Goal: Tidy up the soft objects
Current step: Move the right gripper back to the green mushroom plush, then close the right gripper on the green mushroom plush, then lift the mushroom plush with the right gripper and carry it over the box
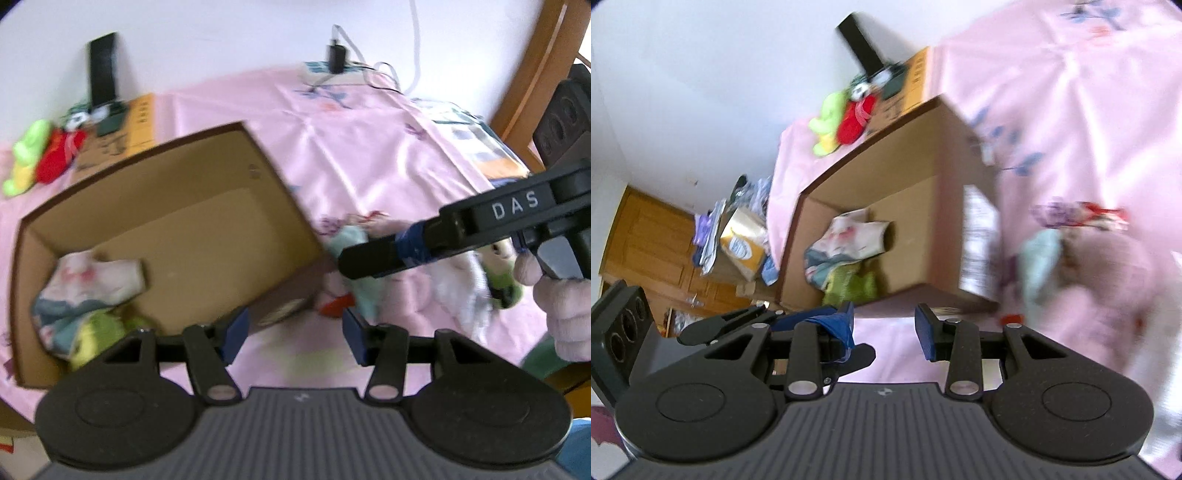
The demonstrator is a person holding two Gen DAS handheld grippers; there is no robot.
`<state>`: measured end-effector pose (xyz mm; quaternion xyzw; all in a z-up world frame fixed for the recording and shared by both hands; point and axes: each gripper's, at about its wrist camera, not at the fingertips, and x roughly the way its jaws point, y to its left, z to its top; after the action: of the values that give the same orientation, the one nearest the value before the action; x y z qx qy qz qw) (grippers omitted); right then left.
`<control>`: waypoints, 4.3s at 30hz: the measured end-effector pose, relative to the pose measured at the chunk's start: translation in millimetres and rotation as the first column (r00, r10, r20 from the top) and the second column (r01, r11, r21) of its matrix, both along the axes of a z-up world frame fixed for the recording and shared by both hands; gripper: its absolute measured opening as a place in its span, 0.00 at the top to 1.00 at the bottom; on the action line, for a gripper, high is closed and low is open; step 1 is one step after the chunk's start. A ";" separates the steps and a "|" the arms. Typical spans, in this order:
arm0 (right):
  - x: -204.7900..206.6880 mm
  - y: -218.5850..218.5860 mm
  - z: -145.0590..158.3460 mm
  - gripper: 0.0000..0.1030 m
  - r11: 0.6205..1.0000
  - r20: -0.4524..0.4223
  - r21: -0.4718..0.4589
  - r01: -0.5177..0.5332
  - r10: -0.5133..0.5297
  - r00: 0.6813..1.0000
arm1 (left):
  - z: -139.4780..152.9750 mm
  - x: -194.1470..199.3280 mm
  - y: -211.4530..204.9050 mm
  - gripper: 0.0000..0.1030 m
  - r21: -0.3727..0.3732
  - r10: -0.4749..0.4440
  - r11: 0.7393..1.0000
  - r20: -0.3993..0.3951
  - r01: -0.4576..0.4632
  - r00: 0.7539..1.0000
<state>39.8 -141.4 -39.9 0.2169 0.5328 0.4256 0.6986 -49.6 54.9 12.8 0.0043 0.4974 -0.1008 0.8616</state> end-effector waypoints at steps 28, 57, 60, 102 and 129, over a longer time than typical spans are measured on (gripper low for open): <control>16.5 -239.9 -58.3 0.79 0.895 -0.054 -0.153 0.419 -0.430 0.901 | -76.1 50.1 -224.9 0.48 -0.180 -0.395 0.911 -0.116 0.372 0.911; -2.8 -264.4 -57.1 0.78 0.890 -0.099 -0.024 0.455 -0.455 0.885 | -58.8 50.8 -239.9 0.42 -0.238 -0.437 0.874 -0.003 0.424 0.900; -10.5 -265.1 -40.2 0.78 0.880 -0.051 -0.006 0.476 -0.475 0.878 | -44.0 49.0 -235.5 0.42 -0.236 -0.442 0.867 0.044 0.439 0.896; 96.5 229.1 -17.2 0.78 0.968 0.103 -0.127 -0.216 0.230 0.968 | -78.2 82.5 205.7 0.41 -0.194 0.352 0.915 -0.049 -0.354 0.935; 91.4 241.1 -5.5 0.78 0.967 0.154 -0.155 -0.202 0.226 0.962 | -13.0 33.9 235.0 0.42 -0.138 0.399 0.911 0.054 -0.389 0.915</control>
<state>131.2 99.7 -45.4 0.0718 0.5195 0.4778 0.7048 -15.6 289.8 -0.2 -0.1458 0.4453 0.0445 0.8823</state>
